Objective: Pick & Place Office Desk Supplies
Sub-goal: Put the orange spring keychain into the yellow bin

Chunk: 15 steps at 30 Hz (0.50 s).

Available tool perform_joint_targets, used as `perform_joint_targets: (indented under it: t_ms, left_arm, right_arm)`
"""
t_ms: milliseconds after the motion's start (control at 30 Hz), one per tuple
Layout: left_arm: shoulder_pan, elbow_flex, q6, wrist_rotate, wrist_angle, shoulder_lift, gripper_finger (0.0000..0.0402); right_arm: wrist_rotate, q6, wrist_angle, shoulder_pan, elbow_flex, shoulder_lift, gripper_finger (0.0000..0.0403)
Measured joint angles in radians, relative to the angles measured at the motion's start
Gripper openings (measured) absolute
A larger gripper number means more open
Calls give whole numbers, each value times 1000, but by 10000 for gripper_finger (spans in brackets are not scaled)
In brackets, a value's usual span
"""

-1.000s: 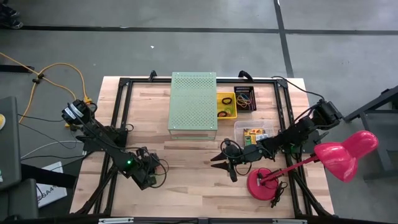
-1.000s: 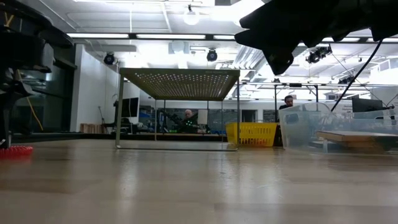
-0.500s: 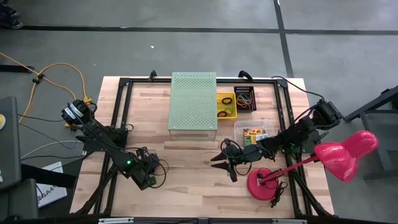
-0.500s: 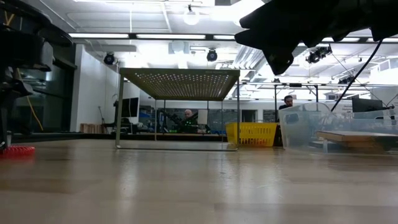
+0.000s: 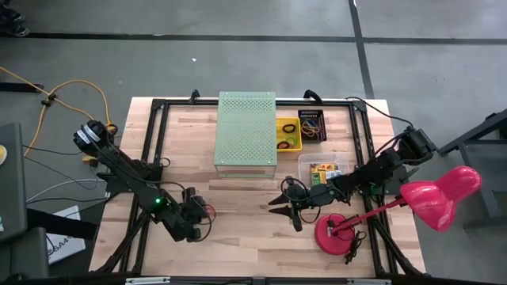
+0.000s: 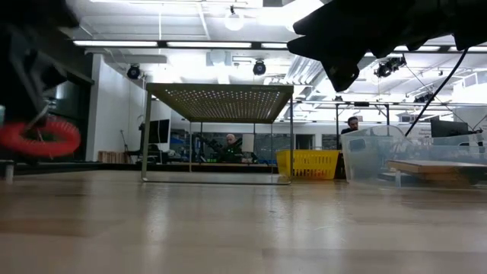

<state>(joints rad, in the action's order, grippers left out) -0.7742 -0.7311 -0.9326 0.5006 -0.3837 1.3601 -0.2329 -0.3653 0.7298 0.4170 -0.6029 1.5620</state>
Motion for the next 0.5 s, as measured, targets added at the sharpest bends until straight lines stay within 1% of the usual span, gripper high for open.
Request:
perform_joint_targets:
  t_ms: [100,233,367,500]
  left_arm:
    - [10,0,88,25,99,-26,3]
    - [44,0,243,28,278,-32,3]
    - [100,-1,371,-7,431,-32,3]
    - [160,-1,451,-71,548,-32,3]
  right_arm:
    - [0,0,0,0,0,0,101]
    - [0,0,1,0,0,0,101]
    - [1,0,4,0,0,0,101]
    - [31,21,8,0,0,0,100]
